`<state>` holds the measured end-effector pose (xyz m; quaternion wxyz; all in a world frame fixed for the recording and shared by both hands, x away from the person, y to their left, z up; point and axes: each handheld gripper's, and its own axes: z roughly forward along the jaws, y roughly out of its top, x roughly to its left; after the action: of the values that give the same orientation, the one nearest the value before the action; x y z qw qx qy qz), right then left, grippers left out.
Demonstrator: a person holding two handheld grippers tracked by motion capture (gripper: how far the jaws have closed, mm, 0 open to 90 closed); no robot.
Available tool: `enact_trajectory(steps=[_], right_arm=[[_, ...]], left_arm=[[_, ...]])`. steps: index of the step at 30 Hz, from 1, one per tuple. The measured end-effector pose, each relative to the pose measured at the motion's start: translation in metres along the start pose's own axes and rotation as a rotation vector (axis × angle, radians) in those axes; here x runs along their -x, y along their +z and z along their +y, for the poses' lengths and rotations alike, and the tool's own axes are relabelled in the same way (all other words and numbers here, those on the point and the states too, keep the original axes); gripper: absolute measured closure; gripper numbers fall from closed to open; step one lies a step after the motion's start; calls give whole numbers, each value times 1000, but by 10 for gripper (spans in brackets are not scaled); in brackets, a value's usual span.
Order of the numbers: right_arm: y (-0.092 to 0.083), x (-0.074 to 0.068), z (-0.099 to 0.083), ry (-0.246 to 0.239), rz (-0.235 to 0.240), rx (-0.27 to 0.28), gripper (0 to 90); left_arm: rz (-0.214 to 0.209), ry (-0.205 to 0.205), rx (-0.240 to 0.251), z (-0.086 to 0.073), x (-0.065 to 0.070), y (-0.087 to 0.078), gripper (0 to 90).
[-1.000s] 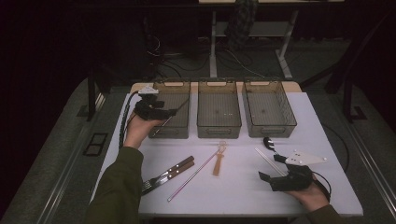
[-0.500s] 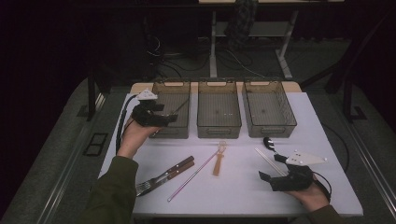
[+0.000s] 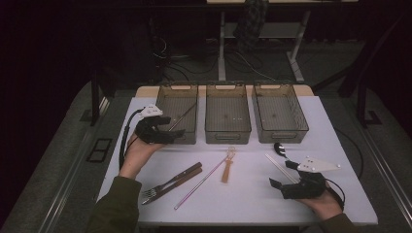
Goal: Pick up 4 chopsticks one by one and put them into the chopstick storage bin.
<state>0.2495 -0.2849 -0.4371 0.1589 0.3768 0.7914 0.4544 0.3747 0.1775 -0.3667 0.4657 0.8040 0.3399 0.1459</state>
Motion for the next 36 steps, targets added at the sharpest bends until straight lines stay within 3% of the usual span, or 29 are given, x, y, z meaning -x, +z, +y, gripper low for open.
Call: enact_trajectory(steps=[5, 16, 20, 28, 36], right_arm=[[0, 0, 0, 1, -2, 3, 105], [-3, 0, 0, -2, -5, 10, 105], [-3, -1, 0, -4, -6, 11, 105], [-3, -1, 0, -5, -5, 12, 105], [-3, -1, 0, -7, -5, 10, 105]], left_arm=[[-5, 1, 21, -10, 10, -4, 197], [-28, 16, -1, -21, 34, -9, 193], [-19, 41, -20, -23, 45, -8, 193], [-12, 52, -27, -31, 63, -8, 204], [-17, 67, -21, -41, 76, -12, 283]])
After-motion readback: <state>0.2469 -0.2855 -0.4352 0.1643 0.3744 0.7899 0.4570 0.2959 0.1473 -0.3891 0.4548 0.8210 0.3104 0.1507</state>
